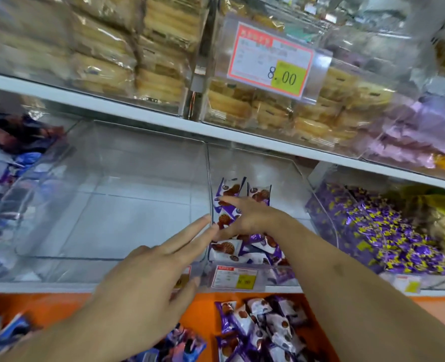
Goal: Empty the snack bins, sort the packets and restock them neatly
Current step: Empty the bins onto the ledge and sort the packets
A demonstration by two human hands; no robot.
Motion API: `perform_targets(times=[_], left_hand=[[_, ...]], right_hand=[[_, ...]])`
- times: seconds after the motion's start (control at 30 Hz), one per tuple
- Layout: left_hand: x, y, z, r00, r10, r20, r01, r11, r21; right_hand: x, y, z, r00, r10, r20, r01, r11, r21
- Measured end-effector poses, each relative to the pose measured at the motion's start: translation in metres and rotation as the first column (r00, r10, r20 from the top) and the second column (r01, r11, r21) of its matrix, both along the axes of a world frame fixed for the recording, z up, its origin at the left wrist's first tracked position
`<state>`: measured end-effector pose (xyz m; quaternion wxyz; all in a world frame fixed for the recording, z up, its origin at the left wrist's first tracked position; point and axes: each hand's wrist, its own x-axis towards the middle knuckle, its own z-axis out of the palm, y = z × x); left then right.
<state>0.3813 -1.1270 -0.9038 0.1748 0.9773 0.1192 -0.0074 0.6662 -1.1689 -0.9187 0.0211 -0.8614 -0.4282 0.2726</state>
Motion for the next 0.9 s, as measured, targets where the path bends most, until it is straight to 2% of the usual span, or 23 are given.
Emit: perform_targets(times=[0.37, 0.43, 0.57, 0.63, 0.73, 0.9], left_hand=[[-0.002, -0.002, 0.002, 1.000, -0.019, -0.007, 0.019, 1.000, 0.000], [-0.002, -0.002, 0.003, 0.999, -0.023, -0.022, 0.023, 1.000, 0.005], [-0.002, -0.002, 0.002, 0.999, -0.022, -0.034, 0.023, 1.000, 0.013], [-0.002, -0.002, 0.001, 1.000, -0.016, -0.022, 0.016, 1.000, 0.014], [-0.002, -0.001, 0.000, 1.000, 0.001, -0.015, -0.001, 1.000, 0.012], [-0.001, -0.001, 0.001, 1.000, 0.002, -0.023, -0.002, 1.000, 0.013]], right_hand=[[-0.010, -0.018, 0.003, 0.998, 0.022, -0.055, -0.008, 0.970, 0.242], [-0.012, -0.022, 0.007, 0.998, 0.044, -0.052, -0.031, 0.974, 0.224], [-0.015, -0.023, 0.007, 0.998, 0.062, -0.007, -0.061, 0.995, 0.084], [-0.015, -0.020, 0.003, 0.997, 0.069, 0.044, -0.073, 0.991, 0.108], [-0.014, -0.021, 0.000, 0.998, 0.008, 0.065, -0.021, 0.979, 0.201], [-0.003, -0.029, -0.008, 0.963, -0.202, 0.180, 0.130, 0.929, 0.345]])
